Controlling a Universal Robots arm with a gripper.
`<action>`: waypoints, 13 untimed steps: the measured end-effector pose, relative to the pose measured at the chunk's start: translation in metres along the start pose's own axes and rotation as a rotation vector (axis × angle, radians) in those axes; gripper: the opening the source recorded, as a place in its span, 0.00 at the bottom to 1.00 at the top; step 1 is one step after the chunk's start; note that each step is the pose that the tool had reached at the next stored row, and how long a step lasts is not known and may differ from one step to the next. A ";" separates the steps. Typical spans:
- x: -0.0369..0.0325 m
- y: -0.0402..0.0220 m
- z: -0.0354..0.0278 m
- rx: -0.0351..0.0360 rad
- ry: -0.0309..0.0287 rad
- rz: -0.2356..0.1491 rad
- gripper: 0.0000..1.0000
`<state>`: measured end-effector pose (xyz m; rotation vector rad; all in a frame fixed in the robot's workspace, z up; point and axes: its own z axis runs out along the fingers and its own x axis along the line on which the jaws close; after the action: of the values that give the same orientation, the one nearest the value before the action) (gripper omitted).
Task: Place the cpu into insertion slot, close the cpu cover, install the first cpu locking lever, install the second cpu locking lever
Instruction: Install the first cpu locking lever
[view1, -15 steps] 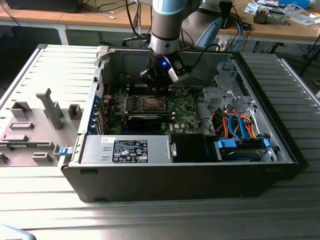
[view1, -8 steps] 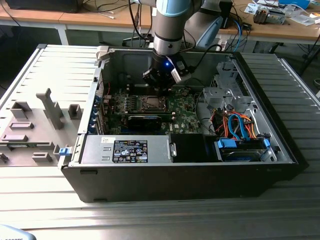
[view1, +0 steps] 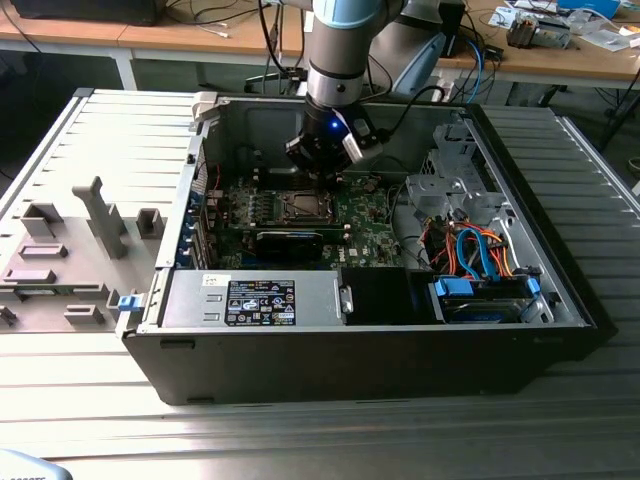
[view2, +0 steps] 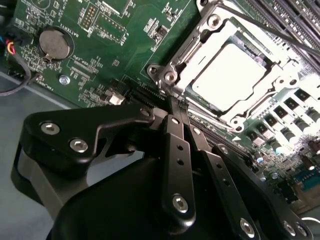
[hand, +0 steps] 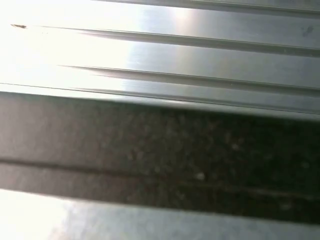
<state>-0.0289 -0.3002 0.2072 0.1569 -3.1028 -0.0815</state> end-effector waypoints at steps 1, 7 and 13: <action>0.0000 0.0000 0.0003 0.0001 0.0000 0.000 0.11; 0.0007 -0.0004 0.0053 0.0009 0.0008 0.000 0.11; 0.0008 -0.0005 0.0062 0.0007 0.0006 0.000 0.11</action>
<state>-0.0298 -0.3005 0.2010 0.1567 -3.1023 -0.0803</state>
